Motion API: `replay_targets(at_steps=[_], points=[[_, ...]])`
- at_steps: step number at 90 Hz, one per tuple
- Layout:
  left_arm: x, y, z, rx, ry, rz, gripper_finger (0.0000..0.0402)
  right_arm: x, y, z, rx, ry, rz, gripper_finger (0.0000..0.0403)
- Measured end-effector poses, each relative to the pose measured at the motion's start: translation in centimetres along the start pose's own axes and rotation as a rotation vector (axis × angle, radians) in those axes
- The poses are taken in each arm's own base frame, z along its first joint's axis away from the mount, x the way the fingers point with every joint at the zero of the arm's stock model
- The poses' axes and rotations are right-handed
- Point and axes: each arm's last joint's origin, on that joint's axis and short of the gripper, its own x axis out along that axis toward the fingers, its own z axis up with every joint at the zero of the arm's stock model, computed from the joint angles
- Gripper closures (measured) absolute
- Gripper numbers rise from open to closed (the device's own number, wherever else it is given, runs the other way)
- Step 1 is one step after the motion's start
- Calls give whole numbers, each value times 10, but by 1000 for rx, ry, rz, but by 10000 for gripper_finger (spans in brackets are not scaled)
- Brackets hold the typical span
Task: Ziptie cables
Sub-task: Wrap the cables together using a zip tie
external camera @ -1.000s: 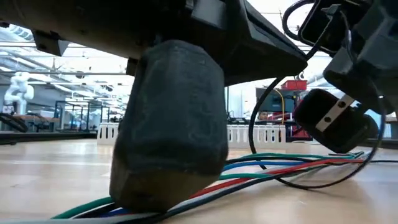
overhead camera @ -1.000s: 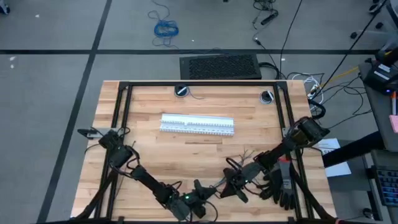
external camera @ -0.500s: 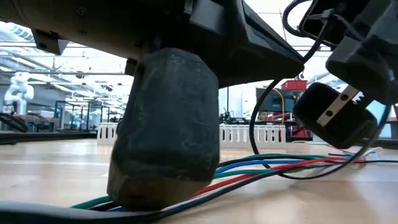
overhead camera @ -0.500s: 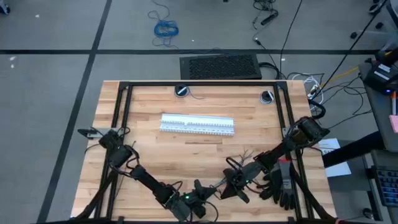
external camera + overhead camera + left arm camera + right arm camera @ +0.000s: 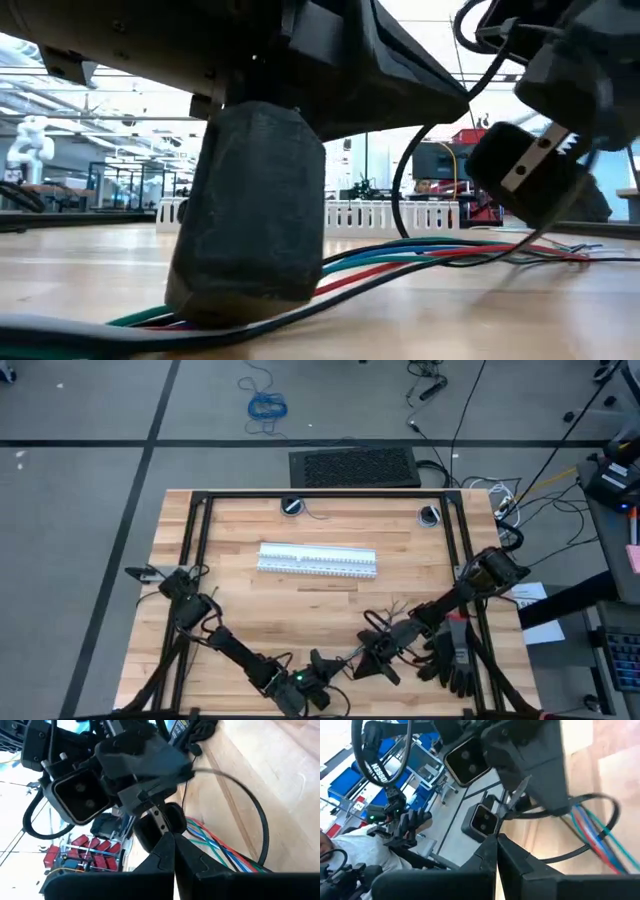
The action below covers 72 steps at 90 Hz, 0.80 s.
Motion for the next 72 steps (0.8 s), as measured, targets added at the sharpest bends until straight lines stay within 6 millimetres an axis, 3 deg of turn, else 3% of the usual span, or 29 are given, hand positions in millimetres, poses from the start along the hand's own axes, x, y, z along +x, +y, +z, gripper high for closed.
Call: replay_targets(at_steps=[36,72], points=[[-8,-5,2,-39,-18,-27,402,0,-1,3,-3,-29,-6,403],[-13,-11,9,-45,-176,-180,402,0,0,-1,-34,-50,-51,403]])
